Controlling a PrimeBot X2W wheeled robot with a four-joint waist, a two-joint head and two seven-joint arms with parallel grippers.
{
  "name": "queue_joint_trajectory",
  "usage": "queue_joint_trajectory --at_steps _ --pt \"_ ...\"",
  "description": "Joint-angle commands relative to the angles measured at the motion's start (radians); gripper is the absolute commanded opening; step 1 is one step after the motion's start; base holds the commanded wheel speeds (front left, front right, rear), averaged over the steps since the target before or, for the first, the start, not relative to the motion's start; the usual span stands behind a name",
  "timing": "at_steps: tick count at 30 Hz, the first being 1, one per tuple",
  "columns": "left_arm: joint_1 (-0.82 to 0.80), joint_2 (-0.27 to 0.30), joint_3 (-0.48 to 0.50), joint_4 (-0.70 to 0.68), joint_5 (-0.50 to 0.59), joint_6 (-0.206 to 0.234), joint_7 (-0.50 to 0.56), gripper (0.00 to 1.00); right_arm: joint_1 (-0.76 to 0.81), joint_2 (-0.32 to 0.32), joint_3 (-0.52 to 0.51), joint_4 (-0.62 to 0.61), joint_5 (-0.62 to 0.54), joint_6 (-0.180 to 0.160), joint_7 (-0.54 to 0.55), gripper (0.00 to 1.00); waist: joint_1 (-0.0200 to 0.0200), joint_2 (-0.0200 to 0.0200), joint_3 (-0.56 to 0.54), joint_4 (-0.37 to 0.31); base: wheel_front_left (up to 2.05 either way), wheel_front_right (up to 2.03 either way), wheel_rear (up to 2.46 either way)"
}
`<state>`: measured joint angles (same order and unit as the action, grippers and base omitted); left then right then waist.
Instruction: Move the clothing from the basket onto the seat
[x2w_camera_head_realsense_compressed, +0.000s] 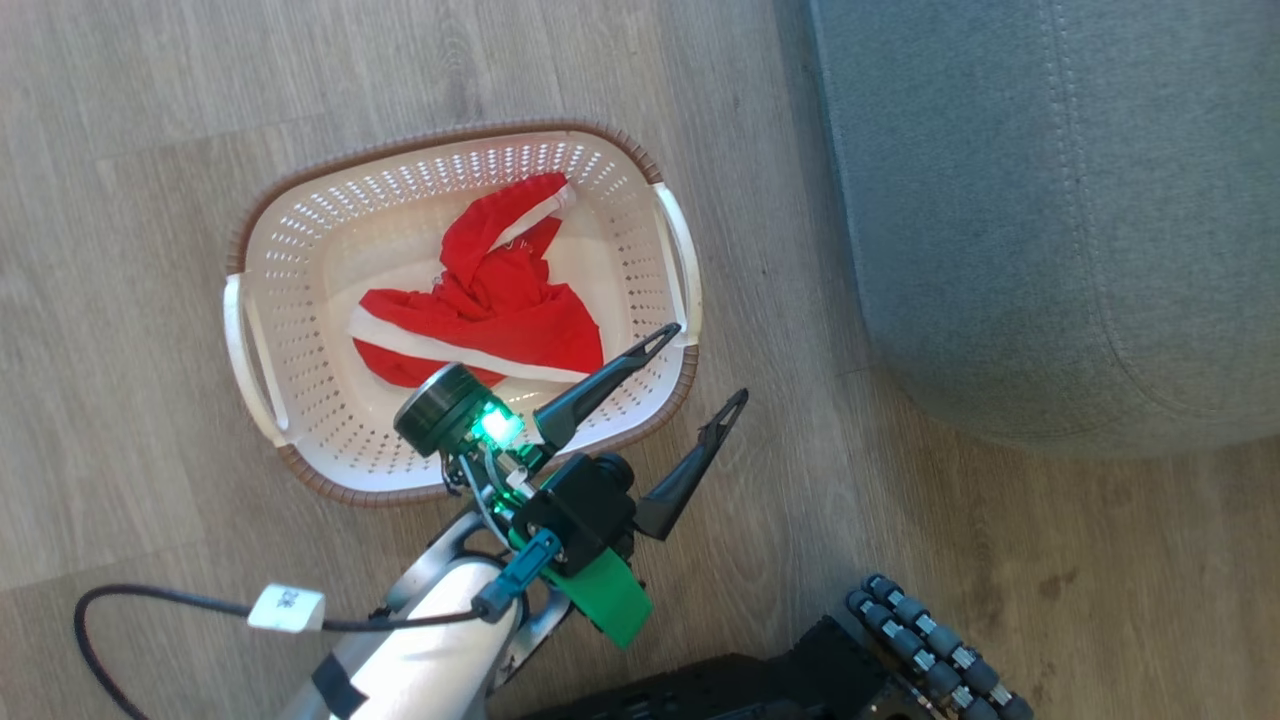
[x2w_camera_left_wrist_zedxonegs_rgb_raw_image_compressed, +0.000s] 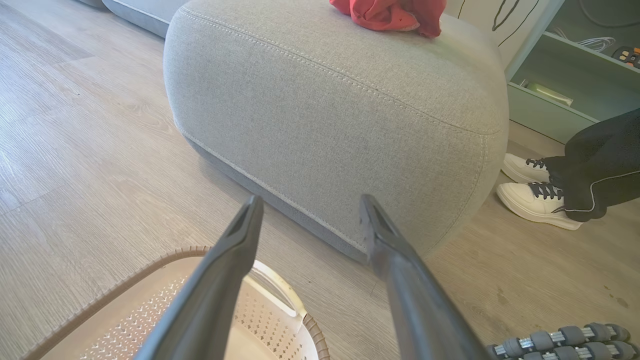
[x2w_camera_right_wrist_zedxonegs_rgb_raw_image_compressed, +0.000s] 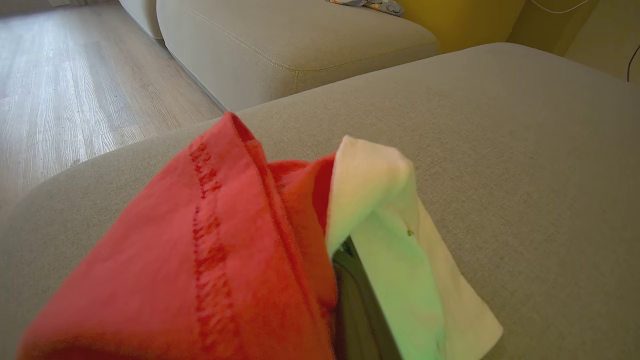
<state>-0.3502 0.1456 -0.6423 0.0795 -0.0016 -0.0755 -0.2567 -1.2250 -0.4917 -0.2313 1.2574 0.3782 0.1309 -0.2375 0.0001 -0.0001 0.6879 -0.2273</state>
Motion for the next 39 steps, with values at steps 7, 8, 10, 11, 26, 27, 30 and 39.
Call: queue_joint_trajectory --at_steps 7,8,10,11,26,27,30,39 --pt "-0.003 0.001 0.014 -0.031 -0.005 0.013 -0.005 1.00 0.003 -0.015 0.008 0.022 -0.056 0.000 0.011 0.00 -0.0001 0.0001 -0.003 0.006 0.00 0.00 0.00" --pt "-0.002 0.000 0.013 -0.029 -0.006 0.013 -0.005 1.00 0.004 -0.016 0.006 0.024 -0.063 0.000 0.010 0.04 -0.0001 0.0001 -0.006 0.006 0.00 0.00 0.00" --pt "-0.002 -0.002 0.011 -0.026 -0.008 0.013 -0.005 1.00 0.004 -0.020 -0.002 0.027 -0.074 0.000 0.007 0.95 -0.0001 0.0001 -0.015 0.005 0.00 0.00 0.00" --pt "-0.002 -0.003 0.010 -0.024 -0.009 0.013 -0.005 1.00 0.004 -0.021 -0.007 0.028 -0.079 0.000 0.005 1.00 -0.0001 0.0001 -0.022 0.005 0.00 0.00 0.00" --pt "0.055 -0.072 0.016 0.012 -0.073 0.008 -0.005 1.00 0.121 0.035 0.086 0.018 -0.114 0.000 0.013 1.00 -0.0001 0.0001 -0.269 0.007 0.00 0.00 0.00" --pt "0.062 -0.076 0.019 0.016 -0.076 0.008 -0.005 1.00 0.136 0.040 0.108 0.009 -0.113 0.000 0.012 1.00 -0.0001 0.0001 -0.293 0.007 0.00 0.00 0.00" --pt "0.089 -0.084 0.033 0.024 -0.084 0.014 -0.005 1.00 0.181 0.056 0.185 -0.025 -0.103 0.000 0.013 1.00 -0.0001 0.0001 -0.361 0.001 0.00 0.00 0.00" --pt "0.185 -0.094 0.128 0.015 -0.108 0.068 -0.005 1.00 0.355 0.069 0.417 -0.314 0.153 0.000 0.003 1.00 -0.0001 0.0001 -0.526 0.006 0.00 0.00 0.00"
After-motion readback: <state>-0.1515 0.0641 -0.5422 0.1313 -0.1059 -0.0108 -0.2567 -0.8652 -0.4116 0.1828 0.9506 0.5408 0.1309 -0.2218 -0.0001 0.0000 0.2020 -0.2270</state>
